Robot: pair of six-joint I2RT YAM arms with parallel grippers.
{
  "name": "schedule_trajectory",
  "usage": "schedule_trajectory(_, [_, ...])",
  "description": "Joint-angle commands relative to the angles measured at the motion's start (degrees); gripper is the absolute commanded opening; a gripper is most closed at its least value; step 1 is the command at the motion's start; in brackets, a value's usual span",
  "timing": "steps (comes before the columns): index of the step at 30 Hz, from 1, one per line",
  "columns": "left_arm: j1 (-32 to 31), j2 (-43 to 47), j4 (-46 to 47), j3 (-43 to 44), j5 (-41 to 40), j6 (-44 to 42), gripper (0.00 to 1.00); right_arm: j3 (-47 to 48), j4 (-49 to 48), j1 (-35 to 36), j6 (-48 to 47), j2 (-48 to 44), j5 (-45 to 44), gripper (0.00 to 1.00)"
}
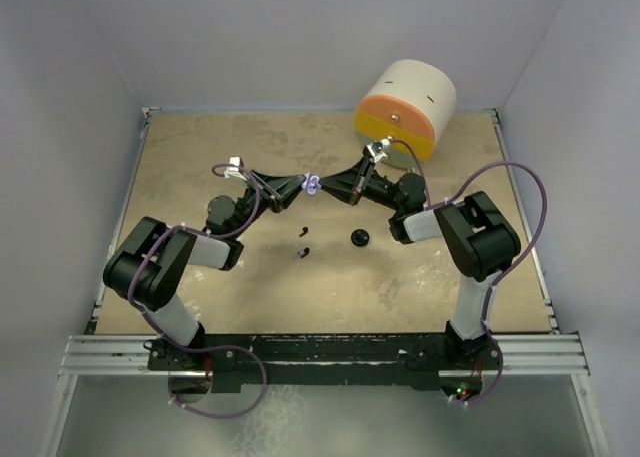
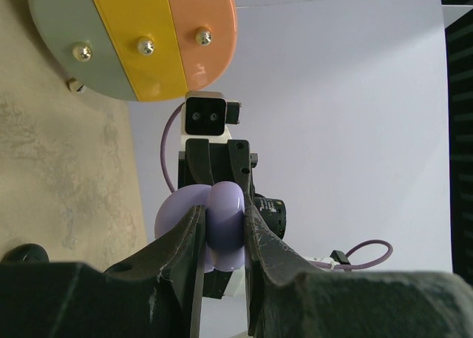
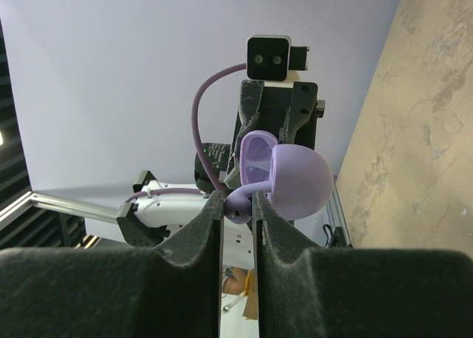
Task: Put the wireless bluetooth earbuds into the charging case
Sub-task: Place the earbud in the charging case.
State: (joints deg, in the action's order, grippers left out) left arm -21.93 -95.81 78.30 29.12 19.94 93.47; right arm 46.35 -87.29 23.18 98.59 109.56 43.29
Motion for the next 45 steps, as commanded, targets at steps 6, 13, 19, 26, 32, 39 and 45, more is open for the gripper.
schedule_trajectory(6, [-0.19,1.42,2.29,1.16,0.71,-0.63,0.0,-0.38,-2.56,-0.59,0.01,0.03,1.01,0.12])
schedule_trajectory(13, [-0.21,1.31,2.21,1.14,0.95,-0.6,0.0,-0.26,-2.14,-0.68,-0.17,0.0,1.01,0.18])
schedule_trajectory(19, [-0.17,1.4,2.21,1.19,1.06,-0.64,0.0,-0.3,-2.06,-0.74,-0.24,0.36,1.01,0.22])
schedule_trajectory(26, [-0.21,1.24,2.35,1.09,1.06,-0.5,0.0,-0.03,-1.94,-0.77,-0.19,0.38,1.01,0.28])
schedule_trajectory(32, [-0.19,0.89,2.68,1.15,1.06,-0.32,0.0,0.21,-1.74,-0.77,-0.23,0.47,1.01,0.3])
schedule_trajectory(39, [-0.17,1.14,2.99,1.15,1.15,0.08,0.0,0.0,-1.53,-0.77,-0.5,0.49,0.92,0.32])
schedule_trajectory(45, [-0.19,1.39,2.85,1.41,1.06,0.35,0.0,-0.83,-1.77,-0.84,-0.54,0.56,0.71,0.33])
